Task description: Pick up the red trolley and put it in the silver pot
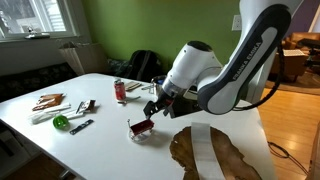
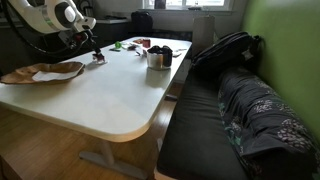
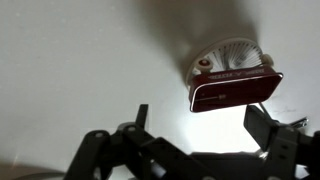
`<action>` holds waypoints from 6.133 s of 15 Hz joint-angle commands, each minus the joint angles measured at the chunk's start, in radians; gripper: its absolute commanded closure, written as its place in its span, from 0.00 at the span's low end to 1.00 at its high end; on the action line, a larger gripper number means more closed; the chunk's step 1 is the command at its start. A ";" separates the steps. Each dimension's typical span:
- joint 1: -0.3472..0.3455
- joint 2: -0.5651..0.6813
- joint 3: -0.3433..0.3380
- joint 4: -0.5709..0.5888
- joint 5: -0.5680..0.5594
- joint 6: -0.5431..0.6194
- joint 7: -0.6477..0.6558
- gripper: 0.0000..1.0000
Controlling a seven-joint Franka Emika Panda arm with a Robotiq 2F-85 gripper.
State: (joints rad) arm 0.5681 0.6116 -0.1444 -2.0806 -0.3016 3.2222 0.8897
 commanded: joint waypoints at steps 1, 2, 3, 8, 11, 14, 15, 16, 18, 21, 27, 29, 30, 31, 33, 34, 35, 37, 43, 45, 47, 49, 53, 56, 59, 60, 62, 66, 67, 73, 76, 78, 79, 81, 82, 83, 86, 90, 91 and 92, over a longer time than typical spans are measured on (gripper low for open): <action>0.019 0.054 -0.012 0.067 0.010 -0.014 0.010 0.19; 0.011 0.063 -0.002 0.079 0.010 -0.014 0.008 0.19; 0.005 0.073 0.005 0.089 0.011 -0.010 0.008 0.27; 0.021 0.120 0.022 0.125 0.288 -0.020 -0.216 0.28; 0.013 0.144 0.039 0.148 0.372 -0.024 -0.283 0.48; 0.016 0.159 0.046 0.162 0.435 -0.030 -0.328 0.75; 0.020 0.158 0.047 0.160 0.453 -0.030 -0.337 0.84; 0.027 0.160 0.045 0.160 0.469 -0.027 -0.344 0.91; 0.037 0.156 0.050 0.160 0.497 -0.023 -0.355 1.00; 0.052 0.153 0.044 0.155 0.525 -0.022 -0.367 0.99; 0.069 0.071 0.031 0.080 0.587 0.073 -0.370 0.99; 0.050 0.118 0.052 0.134 0.606 0.070 -0.398 0.99; 0.049 0.106 0.053 0.131 0.617 0.077 -0.408 0.95; 0.048 0.105 0.053 0.133 0.619 0.075 -0.415 0.95; 0.048 0.110 0.053 0.133 0.620 0.075 -0.415 0.95; 0.069 0.131 0.034 0.149 0.630 0.090 -0.405 0.99; 0.095 0.136 -0.009 0.160 0.605 0.117 -0.345 0.99; 0.120 0.122 -0.069 0.179 0.646 0.190 -0.319 0.99; 0.132 0.101 -0.262 0.242 0.775 0.312 -0.311 0.99; 0.142 0.124 -0.343 0.267 0.853 0.314 -0.306 0.99; 0.118 0.093 -0.314 0.251 0.807 0.289 -0.326 0.95; 0.118 0.095 -0.335 0.252 0.819 0.289 -0.325 0.99; 0.215 0.213 -0.538 0.308 0.932 0.255 -0.377 0.99; 0.225 0.248 -0.618 0.316 0.925 0.162 -0.396 0.99; 0.163 0.221 -0.571 0.345 0.858 0.032 -0.404 0.99; 0.163 0.236 -0.582 0.362 0.860 -0.001 -0.397 0.99; 0.174 0.265 -0.626 0.389 0.866 -0.068 -0.386 0.99; 0.193 0.326 -0.713 0.431 0.863 -0.177 -0.357 0.99; 0.189 0.341 -0.719 0.446 0.872 -0.186 -0.346 0.99; 0.033 0.258 -0.506 0.512 0.659 -0.244 -0.493 0.99; -0.082 0.215 -0.370 0.558 0.506 -0.290 -0.576 0.99; -0.163 0.205 -0.280 0.596 0.427 -0.324 -0.619 0.99; -0.213 0.190 -0.218 0.610 0.406 -0.356 -0.646 0.99; -0.294 0.182 -0.126 0.649 0.372 -0.440 -0.693 0.99; -0.317 0.189 -0.112 0.670 0.354 -0.467 -0.697 0.99; -0.345 0.192 -0.084 0.691 0.343 -0.498 -0.707 0.99; -0.406 0.215 -0.041 0.750 0.324 -0.561 -0.710 0.99; -0.454 0.250 -0.005 0.810 0.324 -0.599 -0.699 0.99; -0.458 0.261 -0.004 0.825 0.322 -0.597 -0.695 0.99; -0.460 0.272 -0.004 0.839 0.321 -0.591 -0.688 0.99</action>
State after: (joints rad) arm 0.1366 0.8367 -0.1747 -1.3139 0.0471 2.6557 0.1865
